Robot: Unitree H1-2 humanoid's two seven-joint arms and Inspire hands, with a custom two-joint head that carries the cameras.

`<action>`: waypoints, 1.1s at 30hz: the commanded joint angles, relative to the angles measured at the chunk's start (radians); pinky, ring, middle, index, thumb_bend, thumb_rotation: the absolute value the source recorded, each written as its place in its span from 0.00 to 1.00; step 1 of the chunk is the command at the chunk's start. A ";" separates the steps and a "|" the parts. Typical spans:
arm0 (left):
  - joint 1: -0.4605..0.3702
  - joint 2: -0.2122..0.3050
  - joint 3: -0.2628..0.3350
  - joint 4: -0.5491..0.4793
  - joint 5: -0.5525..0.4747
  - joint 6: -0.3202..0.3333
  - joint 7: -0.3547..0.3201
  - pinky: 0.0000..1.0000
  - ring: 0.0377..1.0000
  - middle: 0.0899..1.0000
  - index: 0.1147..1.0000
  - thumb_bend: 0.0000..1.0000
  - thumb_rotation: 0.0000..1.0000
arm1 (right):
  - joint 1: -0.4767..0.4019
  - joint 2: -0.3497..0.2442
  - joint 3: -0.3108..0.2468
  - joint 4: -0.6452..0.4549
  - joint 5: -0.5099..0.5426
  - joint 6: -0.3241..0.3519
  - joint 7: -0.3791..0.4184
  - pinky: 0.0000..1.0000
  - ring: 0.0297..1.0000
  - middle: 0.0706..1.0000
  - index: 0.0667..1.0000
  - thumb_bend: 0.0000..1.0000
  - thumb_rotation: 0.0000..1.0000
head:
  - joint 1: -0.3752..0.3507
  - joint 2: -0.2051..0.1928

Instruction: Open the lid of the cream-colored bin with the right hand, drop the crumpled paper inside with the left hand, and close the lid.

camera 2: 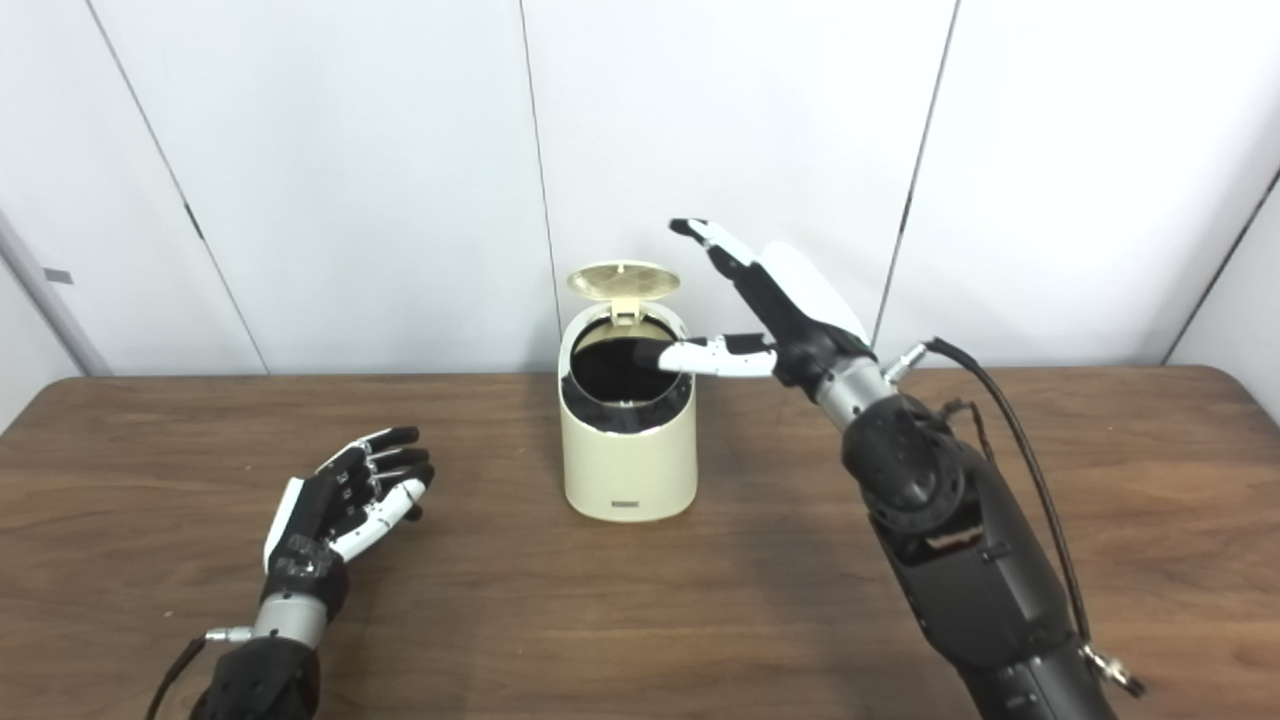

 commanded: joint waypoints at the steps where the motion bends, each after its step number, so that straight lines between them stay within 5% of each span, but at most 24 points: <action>1: -0.023 0.008 -0.004 -0.018 0.005 -0.029 0.009 0.52 0.64 0.67 0.70 0.58 0.22 | -0.062 -0.014 0.001 -0.001 -0.005 -0.029 0.006 0.92 0.97 0.96 0.93 0.70 0.65 | -0.001 0.001; 15: -0.018 0.003 -0.011 -0.025 0.007 -0.025 0.018 0.52 0.64 0.67 0.69 0.57 0.22 | -0.101 -0.048 0.059 0.055 -0.080 -0.081 0.045 0.86 0.95 0.94 0.91 0.74 0.67 | 0.009 0.010; 33: -0.017 -0.005 -0.014 -0.034 0.005 -0.023 0.026 0.51 0.63 0.66 0.69 0.57 0.21 | -0.091 -0.092 0.100 -0.012 -0.110 -0.090 0.147 0.88 0.97 0.86 0.84 0.77 0.72 | 0.019 0.024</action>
